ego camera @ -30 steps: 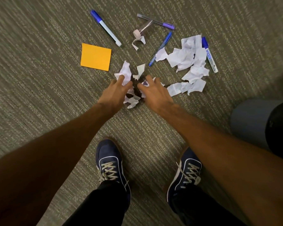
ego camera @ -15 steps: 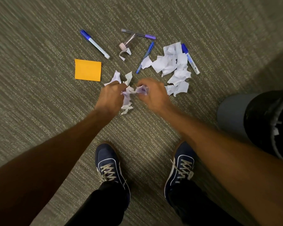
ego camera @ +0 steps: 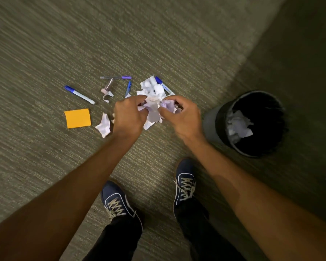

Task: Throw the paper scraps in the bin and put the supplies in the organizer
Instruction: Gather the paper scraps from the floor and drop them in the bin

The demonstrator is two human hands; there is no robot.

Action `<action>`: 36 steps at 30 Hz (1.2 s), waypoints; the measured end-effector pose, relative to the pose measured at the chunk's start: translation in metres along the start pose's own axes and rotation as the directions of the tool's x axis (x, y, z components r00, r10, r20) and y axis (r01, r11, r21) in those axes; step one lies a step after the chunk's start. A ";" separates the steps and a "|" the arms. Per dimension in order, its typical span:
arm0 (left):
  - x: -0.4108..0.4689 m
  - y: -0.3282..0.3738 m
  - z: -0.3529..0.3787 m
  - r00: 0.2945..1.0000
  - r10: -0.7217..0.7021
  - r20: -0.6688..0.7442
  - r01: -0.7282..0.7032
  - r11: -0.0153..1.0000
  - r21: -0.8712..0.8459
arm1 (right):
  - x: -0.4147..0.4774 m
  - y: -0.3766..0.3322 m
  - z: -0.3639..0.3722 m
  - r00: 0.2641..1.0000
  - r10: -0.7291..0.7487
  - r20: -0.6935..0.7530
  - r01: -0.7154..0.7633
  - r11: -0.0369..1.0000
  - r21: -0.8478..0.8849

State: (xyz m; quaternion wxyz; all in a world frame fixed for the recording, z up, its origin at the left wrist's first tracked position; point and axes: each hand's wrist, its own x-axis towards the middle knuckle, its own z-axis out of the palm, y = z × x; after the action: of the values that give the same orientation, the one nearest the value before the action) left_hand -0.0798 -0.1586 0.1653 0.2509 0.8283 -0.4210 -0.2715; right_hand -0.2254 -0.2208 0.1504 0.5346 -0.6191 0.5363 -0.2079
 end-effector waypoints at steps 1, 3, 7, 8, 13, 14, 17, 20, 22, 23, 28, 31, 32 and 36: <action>0.000 0.016 0.000 1.000 0.023 0.018 -0.023 1.000 -0.004 | -0.003 -0.005 -0.013 1.000 0.008 -0.028 -0.008 1.000 0.012; 0.000 0.048 0.002 0.998 0.053 0.041 -0.052 0.999 -0.009 | -0.007 -0.014 -0.037 0.997 0.027 -0.076 -0.026 0.999 0.021; -0.004 0.105 0.010 0.989 0.110 0.096 -0.105 0.993 -0.052 | -0.017 -0.025 -0.084 0.981 0.034 -0.191 -0.026 0.999 0.048; -0.006 0.118 0.013 0.987 0.122 0.109 -0.116 0.991 -0.062 | -0.021 -0.027 -0.096 0.974 0.038 -0.222 -0.026 0.998 0.058; -0.016 0.177 0.046 0.967 0.194 0.164 -0.183 0.980 -0.083 | -0.038 -0.025 -0.157 0.936 0.089 -0.340 -0.058 0.993 0.101; -0.017 0.185 0.056 0.964 0.200 0.174 -0.190 0.979 -0.076 | -0.041 -0.021 -0.167 0.929 0.101 -0.356 -0.066 0.992 0.109; -0.022 0.206 0.086 0.950 0.243 0.197 -0.227 0.969 -0.101 | -0.050 -0.003 -0.196 0.903 0.170 -0.395 -0.123 0.982 0.143; -0.025 0.219 0.118 0.936 0.233 0.263 -0.203 0.970 -0.137 | -0.053 0.021 -0.218 0.876 0.264 -0.403 -0.208 0.962 0.178; -0.024 0.220 0.141 0.921 0.220 0.321 -0.190 0.974 -0.121 | -0.052 0.039 -0.229 0.854 0.337 -0.397 -0.264 0.937 0.227; -0.023 0.220 0.152 0.913 0.215 0.346 -0.189 0.976 -0.106 | -0.051 0.048 -0.233 0.842 0.374 -0.389 -0.289 0.921 0.260; -0.017 0.216 0.198 0.881 0.167 0.443 -0.160 0.986 -0.054 | -0.039 0.085 -0.242 0.779 0.553 -0.295 -0.403 0.803 0.440; -0.014 0.213 0.217 0.863 0.087 0.497 -0.095 0.995 -0.010 | -0.030 0.094 -0.245 0.744 0.636 -0.205 -0.479 0.722 0.499; -0.013 0.212 0.221 0.855 0.084 0.512 -0.090 0.996 -0.013 | -0.028 0.096 -0.246 0.726 0.664 -0.179 -0.507 0.692 0.514; -0.011 0.209 0.223 0.810 0.131 0.572 -0.151 0.988 -0.013 | -0.025 0.098 -0.250 0.712 0.692 -0.122 -0.532 0.645 0.548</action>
State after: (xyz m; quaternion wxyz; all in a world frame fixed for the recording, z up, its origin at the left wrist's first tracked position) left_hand -0.3503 -0.3000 0.1404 0.1192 0.6795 -0.5413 -0.4806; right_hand -0.4848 -0.2943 0.1563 0.6126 -0.2037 0.7270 -0.2341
